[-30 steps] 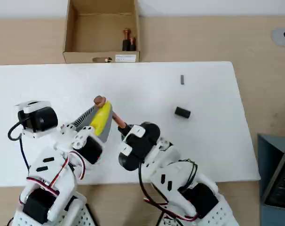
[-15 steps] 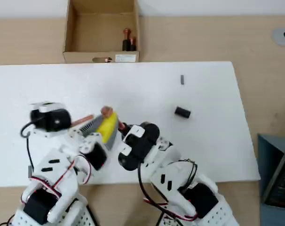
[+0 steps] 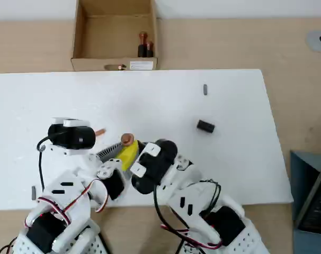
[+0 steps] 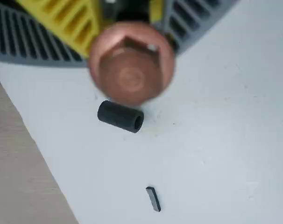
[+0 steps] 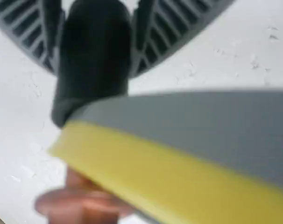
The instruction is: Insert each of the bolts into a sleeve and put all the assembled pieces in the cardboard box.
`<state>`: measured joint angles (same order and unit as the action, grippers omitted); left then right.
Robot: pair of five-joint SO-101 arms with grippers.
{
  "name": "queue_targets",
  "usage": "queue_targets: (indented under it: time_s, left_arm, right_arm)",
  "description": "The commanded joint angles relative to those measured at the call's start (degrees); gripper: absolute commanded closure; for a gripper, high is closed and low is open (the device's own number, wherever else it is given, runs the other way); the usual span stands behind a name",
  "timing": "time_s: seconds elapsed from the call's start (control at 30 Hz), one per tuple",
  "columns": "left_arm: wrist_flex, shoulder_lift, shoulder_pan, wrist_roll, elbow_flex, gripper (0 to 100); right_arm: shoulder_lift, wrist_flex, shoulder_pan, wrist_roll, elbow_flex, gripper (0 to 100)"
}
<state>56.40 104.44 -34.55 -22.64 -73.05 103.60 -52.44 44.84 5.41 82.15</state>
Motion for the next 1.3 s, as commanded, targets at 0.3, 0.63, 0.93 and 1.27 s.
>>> queue_targets:
  time_s: [0.3,0.63,0.93,1.27]
  left_arm:
    - [1.23,-0.13,10.99,0.35,5.89,83]
    - [6.59,-0.13,11.60,0.26,10.20,83]
    - [7.30,0.04,12.66,0.26,11.87,84]
    - [7.38,0.04,29.80,15.38,10.55,100]
  right_arm:
    - [7.16,1.67,0.04,0.18,-3.65,98.9]
    - [7.16,1.67,0.04,0.26,-3.03,98.9]
    - [7.16,1.67,-0.04,0.26,-3.03,98.9]
    - [6.99,1.67,-10.24,0.00,-3.47,98.9]
